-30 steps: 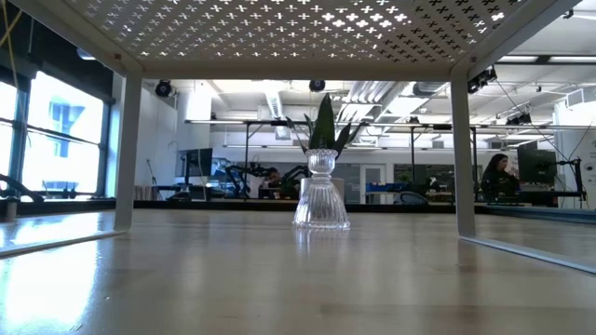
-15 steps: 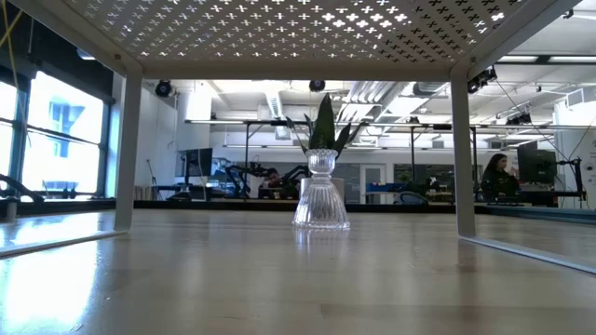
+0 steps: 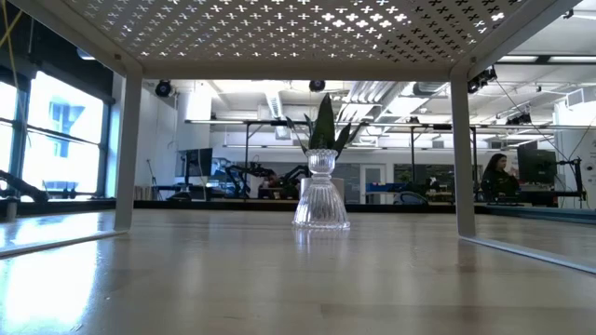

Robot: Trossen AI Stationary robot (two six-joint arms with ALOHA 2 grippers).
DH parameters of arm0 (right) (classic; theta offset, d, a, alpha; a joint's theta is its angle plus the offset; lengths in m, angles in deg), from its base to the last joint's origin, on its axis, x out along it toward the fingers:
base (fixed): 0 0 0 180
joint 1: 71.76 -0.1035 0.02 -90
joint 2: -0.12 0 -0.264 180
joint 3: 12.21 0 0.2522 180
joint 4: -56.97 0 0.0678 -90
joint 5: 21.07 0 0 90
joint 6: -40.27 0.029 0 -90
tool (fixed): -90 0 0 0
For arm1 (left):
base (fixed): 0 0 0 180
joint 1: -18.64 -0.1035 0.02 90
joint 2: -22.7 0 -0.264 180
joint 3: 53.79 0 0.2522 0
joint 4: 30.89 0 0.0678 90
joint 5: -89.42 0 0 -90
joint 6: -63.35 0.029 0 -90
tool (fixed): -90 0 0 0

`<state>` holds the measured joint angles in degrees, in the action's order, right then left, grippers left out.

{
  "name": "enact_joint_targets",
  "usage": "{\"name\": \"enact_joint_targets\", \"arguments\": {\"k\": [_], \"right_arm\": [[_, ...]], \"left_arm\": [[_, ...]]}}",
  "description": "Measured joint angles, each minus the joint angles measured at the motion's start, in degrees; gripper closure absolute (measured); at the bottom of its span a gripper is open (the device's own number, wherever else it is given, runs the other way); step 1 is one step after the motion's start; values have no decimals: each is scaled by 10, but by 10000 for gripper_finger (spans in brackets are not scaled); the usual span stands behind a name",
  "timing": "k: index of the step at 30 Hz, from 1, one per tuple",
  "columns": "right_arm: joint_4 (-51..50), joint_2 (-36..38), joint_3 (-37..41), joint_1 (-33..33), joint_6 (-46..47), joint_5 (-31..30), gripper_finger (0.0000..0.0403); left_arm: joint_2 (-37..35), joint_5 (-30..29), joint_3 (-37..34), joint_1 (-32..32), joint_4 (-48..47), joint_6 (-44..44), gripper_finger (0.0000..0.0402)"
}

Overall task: Pick & Place candle stick holders
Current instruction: Put the bottom left glass candle holder on the shelf

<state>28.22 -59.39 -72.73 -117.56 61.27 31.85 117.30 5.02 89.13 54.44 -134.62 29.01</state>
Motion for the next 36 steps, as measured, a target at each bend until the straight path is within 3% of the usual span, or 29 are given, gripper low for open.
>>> {"name": "enact_joint_targets", "arguments": {"k": [8, 16, 23, 27, 36], "right_arm": [[2, 0, 0, 0, -2, -10, 299], [2, 0, 0, 0, -4, -30, 299], [2, 0, 0, 0, -4, -31, 299], [2, 0, 0, 0, -4, -30, 299], [1, 0, 0, 0, -11, -26, 299]], "left_arm": [[-2, -57, -85, 114, 0, -177, 218], [-2, -87, -195, 156, -1, -361, 218], [-2, -62, -293, 151, 0, -425, 218], [-3, -60, -343, 135, 0, -507, 218], [-9, 76, -437, 133, -2, -557, 218]]}}
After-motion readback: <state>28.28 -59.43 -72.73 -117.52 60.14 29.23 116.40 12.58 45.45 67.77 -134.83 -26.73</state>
